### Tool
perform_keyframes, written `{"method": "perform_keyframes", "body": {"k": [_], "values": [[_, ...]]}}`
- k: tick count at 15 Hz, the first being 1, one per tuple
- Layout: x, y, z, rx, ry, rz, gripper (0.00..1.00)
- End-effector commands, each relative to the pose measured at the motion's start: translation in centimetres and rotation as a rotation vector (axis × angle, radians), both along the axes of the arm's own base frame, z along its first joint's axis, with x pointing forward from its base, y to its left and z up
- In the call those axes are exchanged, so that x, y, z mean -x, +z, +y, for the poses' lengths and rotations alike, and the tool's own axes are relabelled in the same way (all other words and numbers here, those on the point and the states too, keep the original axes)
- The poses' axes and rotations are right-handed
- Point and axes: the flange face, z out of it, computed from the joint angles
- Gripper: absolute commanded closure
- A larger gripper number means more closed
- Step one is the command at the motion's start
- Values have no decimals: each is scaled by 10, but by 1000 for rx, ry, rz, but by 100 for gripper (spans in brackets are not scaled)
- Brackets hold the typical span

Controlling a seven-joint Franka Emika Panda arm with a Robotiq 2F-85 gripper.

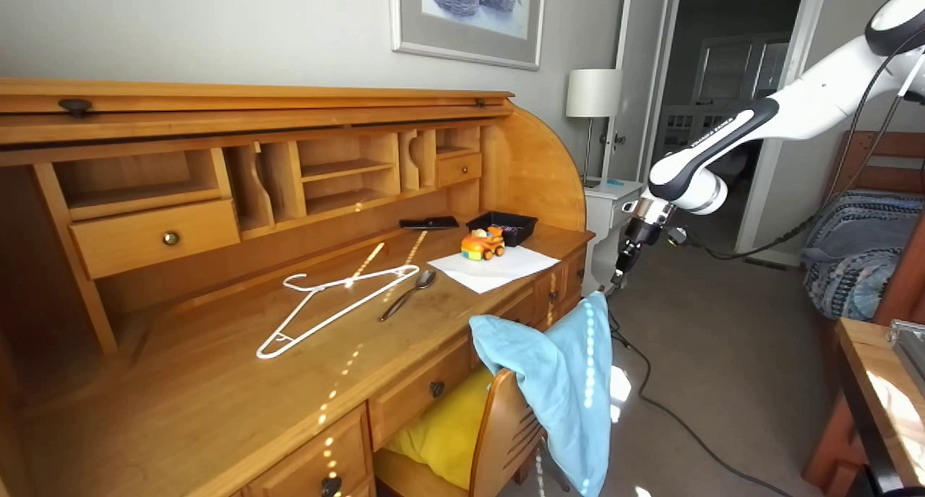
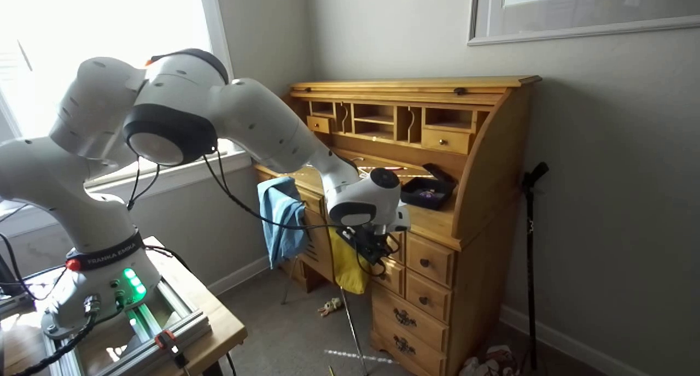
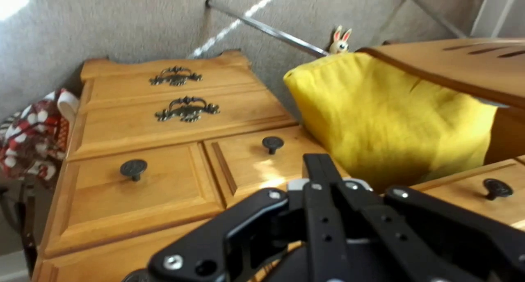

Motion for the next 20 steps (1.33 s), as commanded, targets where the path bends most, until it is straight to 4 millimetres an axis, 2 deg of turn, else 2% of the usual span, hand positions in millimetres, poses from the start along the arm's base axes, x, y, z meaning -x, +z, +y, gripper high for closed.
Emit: {"method": "perform_keyframes", "body": {"k": [1, 5, 7, 13, 14, 15, 18, 20], "values": [[17, 29, 2, -88, -1, 173, 100], [18, 56, -3, -46, -57, 248, 100], [10, 67, -5, 22, -80, 237, 100], [-34, 90, 22, 95, -248, 126, 100], [-35, 82, 12, 93, -195, 134, 74], [-39, 82, 17, 98, -193, 134, 98], [-38, 80, 15, 108, -191, 142, 77], [-35, 80, 12, 110, -194, 143, 74]]}}
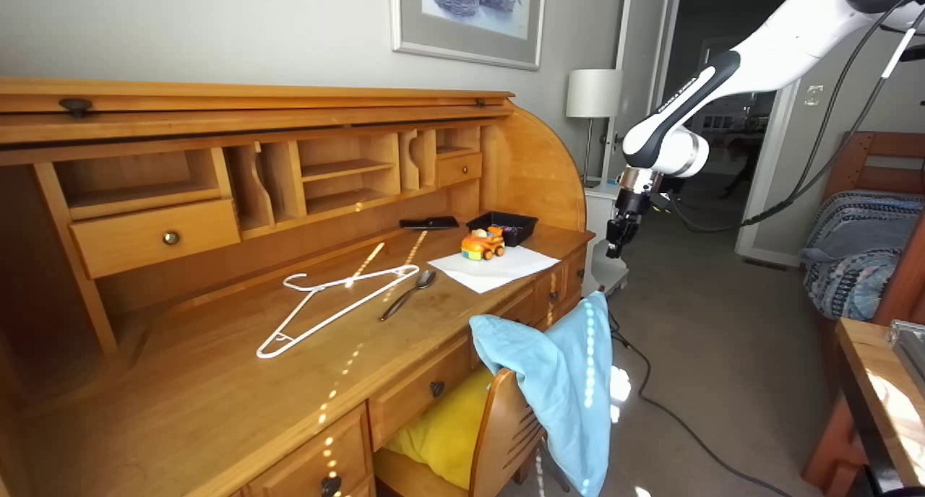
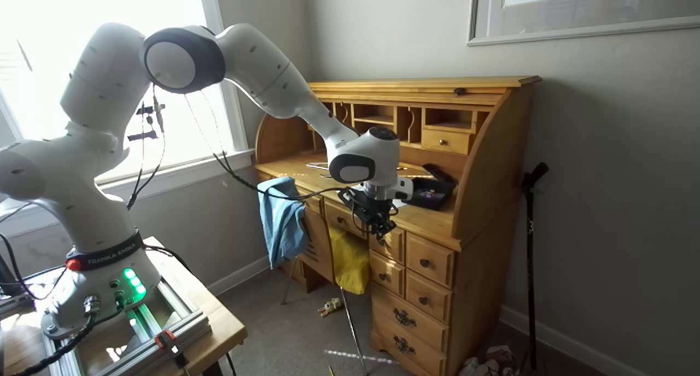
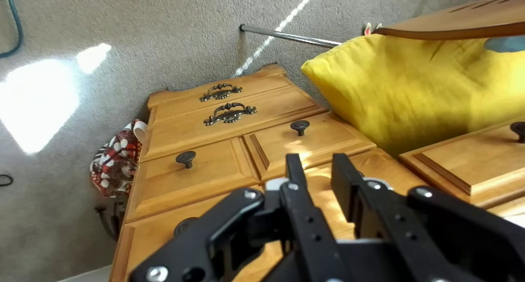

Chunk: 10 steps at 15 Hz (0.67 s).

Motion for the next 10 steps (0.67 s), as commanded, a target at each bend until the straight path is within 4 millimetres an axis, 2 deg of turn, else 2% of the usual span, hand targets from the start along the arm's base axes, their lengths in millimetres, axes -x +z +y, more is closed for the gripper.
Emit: {"method": "perform_keyframes", "body": {"k": [1, 5, 6, 8, 10], "values": [[0, 0, -1, 1, 0, 0, 74], [-1, 0, -1, 0, 0, 0, 74], [-1, 0, -1, 0, 0, 0, 94], [-4, -4, 2, -13, -21, -11, 100], [-20, 3, 7, -7, -22, -17, 100]]}}
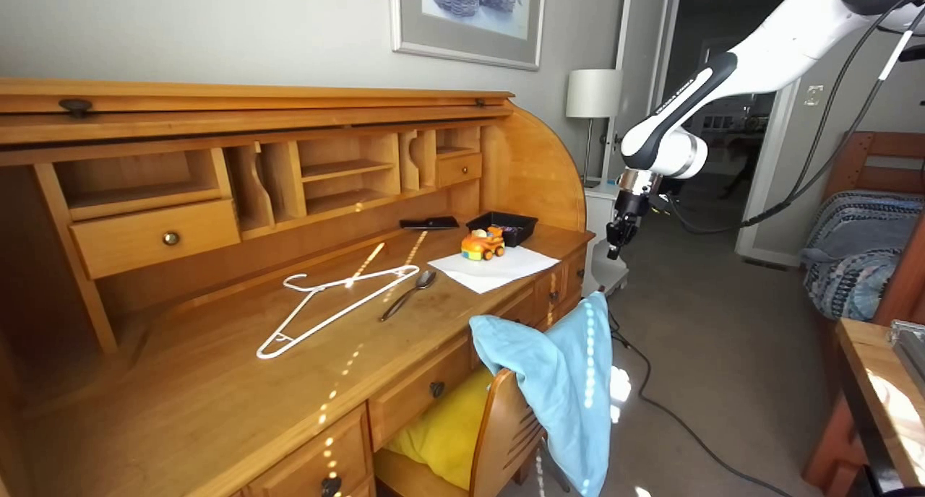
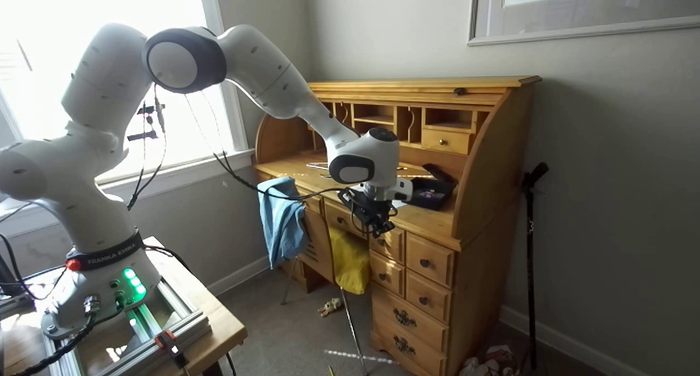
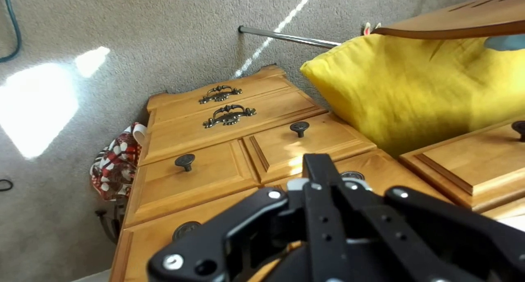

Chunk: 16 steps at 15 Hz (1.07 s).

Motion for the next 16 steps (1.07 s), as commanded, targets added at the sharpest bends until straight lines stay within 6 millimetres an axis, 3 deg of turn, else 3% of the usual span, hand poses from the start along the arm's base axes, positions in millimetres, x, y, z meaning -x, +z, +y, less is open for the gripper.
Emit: {"method": "perform_keyframes", "body": {"k": [1, 5, 9, 10, 11, 13, 16], "values": [[-28, 11, 6, 12, 7, -14, 100], [-73, 41, 20, 99, 65, -72, 100], [-116, 57, 44, 47, 59, -107, 100], [-120, 59, 46, 23, 68, -110, 74], [-120, 59, 46, -7, 103, -113, 72], [-101, 46, 31, -43, 166, -130, 60], [-48, 20, 2, -97, 188, -107, 38]]}}
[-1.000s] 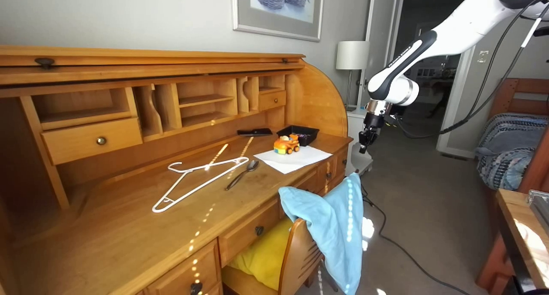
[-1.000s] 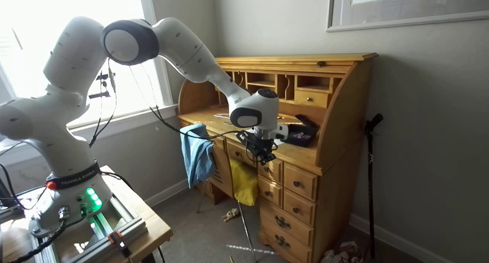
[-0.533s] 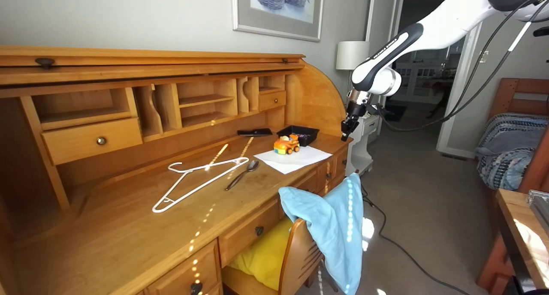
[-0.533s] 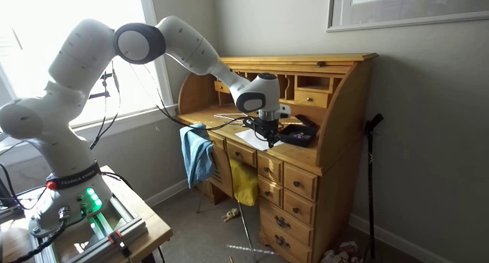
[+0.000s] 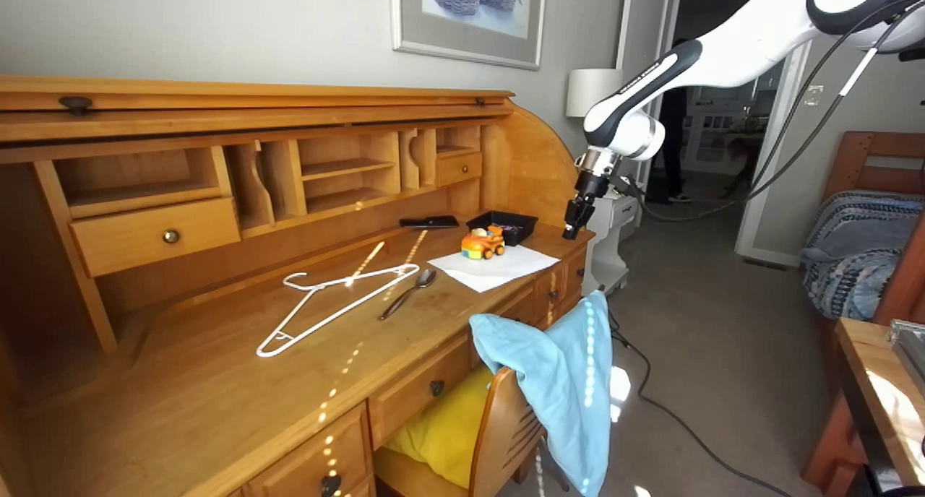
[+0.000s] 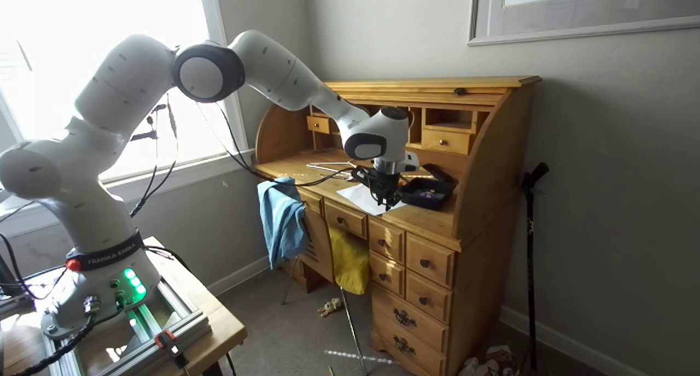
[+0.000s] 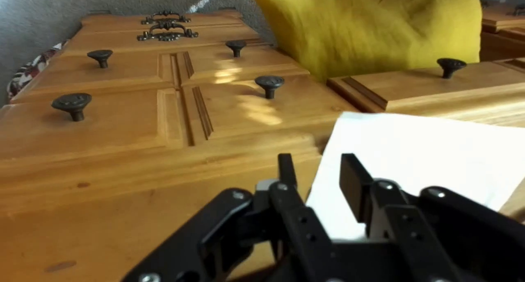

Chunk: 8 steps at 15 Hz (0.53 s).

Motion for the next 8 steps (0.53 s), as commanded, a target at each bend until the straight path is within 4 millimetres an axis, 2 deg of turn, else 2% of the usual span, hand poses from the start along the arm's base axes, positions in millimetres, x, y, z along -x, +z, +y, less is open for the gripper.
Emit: {"method": "perform_keyframes", "body": {"k": [1, 3, 5, 8], "values": [[55, -25, -39, -62, -18, 27, 32], [71, -35, -57, -40, -131, 20, 18], [74, -31, -63, -51, -189, -16, 4], [59, -15, -55, -17, -186, -33, 0]]}}
